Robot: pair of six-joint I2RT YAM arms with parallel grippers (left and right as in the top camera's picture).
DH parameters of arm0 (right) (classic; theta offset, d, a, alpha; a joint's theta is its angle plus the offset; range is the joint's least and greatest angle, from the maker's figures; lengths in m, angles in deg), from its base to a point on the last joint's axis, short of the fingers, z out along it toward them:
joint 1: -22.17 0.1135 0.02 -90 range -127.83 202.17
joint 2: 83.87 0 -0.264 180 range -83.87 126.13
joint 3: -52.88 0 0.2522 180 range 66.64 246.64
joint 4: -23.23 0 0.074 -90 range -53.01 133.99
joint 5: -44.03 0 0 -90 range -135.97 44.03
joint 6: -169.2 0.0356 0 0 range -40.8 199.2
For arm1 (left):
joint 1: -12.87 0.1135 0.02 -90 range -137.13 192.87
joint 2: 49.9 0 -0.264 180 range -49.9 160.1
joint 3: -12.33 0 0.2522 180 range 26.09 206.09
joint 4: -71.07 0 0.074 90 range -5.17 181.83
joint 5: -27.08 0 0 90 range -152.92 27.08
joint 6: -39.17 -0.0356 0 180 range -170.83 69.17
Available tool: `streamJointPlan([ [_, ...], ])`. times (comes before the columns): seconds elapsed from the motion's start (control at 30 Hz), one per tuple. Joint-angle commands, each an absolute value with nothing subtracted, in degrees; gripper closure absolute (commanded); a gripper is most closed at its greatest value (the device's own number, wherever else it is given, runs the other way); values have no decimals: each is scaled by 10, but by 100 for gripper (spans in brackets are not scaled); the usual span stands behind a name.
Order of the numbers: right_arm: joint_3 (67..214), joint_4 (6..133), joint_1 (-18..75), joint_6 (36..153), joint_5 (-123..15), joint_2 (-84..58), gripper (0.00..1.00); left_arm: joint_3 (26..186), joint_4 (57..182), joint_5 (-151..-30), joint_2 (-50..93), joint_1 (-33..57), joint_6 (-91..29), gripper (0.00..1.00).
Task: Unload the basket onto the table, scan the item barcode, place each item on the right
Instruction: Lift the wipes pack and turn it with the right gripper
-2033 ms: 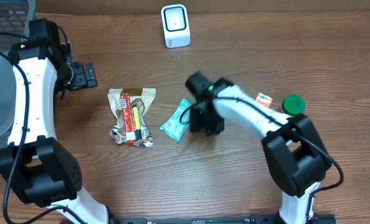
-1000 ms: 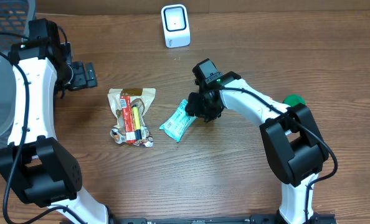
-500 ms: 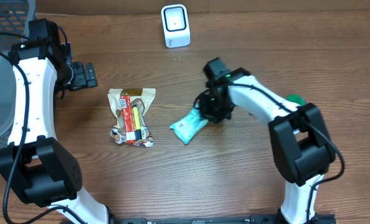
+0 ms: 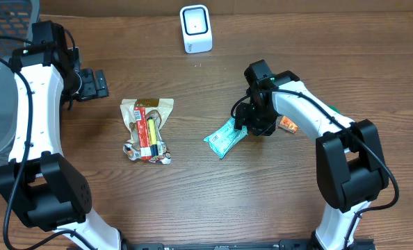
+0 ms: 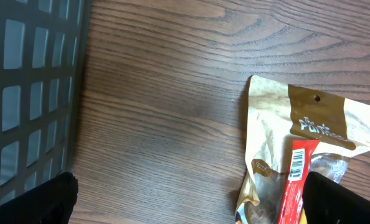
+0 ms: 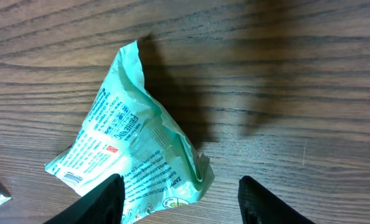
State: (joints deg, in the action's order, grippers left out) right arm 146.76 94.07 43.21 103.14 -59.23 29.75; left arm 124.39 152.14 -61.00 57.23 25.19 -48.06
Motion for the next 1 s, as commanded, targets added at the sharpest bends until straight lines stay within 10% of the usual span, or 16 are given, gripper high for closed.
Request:
streamJointPlan([
  [0.0,1450,937,435,1031,-607,280,40,1256,1521,-614,562,244,-489,0],
  [0.23,1377,842,435,1031,-627,281,44,1256,1521,-614,562,245,-489,0],
  [0.43,1358,820,430,1024,-631,278,96,1256,1521,-614,562,244,-489,0],
  [0.97,1358,815,420,908,-737,152,96,1256,1521,-614,562,245,-489,0],
])
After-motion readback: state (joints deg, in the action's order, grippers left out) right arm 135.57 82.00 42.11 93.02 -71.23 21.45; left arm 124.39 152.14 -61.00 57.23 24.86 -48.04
